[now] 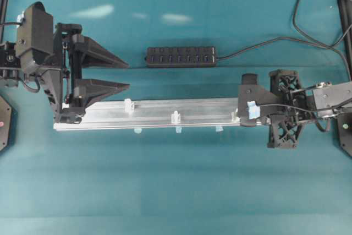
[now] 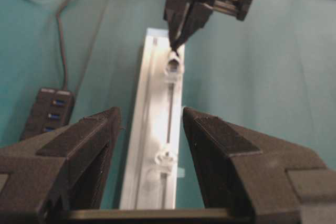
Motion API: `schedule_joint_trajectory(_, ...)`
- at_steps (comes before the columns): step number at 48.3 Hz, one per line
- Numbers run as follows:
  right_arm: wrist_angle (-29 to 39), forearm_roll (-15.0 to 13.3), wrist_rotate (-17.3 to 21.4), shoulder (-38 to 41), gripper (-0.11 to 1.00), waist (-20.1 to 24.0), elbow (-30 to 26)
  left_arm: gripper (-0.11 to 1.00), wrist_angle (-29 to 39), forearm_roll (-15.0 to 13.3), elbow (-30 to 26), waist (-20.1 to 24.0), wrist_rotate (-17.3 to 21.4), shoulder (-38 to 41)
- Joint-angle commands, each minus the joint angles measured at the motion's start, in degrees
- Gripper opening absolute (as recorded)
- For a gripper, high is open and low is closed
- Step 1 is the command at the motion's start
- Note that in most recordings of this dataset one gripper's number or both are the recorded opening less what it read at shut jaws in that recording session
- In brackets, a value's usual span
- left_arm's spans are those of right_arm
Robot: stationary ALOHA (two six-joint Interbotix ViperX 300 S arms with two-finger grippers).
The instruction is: Pass the USB cable through three rings with both arms.
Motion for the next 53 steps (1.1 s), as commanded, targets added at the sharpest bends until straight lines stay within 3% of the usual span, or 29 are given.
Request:
schedule_joint_trajectory(1, -1.0, 0.0, 0.1, 0.2, -0.09, -0.1, -1.1, 0.64, -0.3, 0.1, -1.2, 0.1, 0.1, -0.3)
schedule_joint_trajectory(25, -5.4, 0.0, 0.6, 0.7, -0.09, -0.1, -1.5, 0.64, 1.1, 0.1, -1.3, 0.8, -0.2, 1.9)
schedule_joint_trajectory(39, -6.5, 0.0, 1.1, 0.8, -0.09, -0.4, -1.4, 0.69, -1.5, 0.1, -3.9, 1.8, -0.1, 12.3)
schedule_joint_trajectory(53, -9.2, 0.1, 3.8, 0.7, -0.09, -0.7, -1.0, 0.76, -3.1, 0.1, -10.7, 1.8, 0.5, 23.7)
